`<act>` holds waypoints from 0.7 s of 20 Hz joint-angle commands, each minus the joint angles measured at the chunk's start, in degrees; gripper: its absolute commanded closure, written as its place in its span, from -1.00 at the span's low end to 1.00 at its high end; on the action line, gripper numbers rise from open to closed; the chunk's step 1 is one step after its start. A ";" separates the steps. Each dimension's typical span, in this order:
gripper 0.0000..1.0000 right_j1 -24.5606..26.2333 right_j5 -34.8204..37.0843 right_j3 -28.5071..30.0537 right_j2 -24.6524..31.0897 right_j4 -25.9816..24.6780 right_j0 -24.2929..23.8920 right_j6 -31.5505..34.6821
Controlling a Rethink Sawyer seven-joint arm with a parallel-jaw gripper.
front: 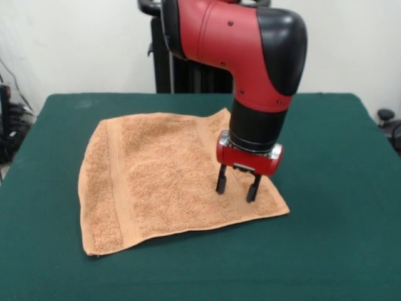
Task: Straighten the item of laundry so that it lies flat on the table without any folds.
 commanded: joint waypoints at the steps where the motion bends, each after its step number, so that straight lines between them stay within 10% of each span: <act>1: -1.00 8.87 0.18 -1.11 7.53 6.27 4.81 18.15; 14: -1.00 9.77 1.69 -3.34 6.37 13.84 8.00 19.21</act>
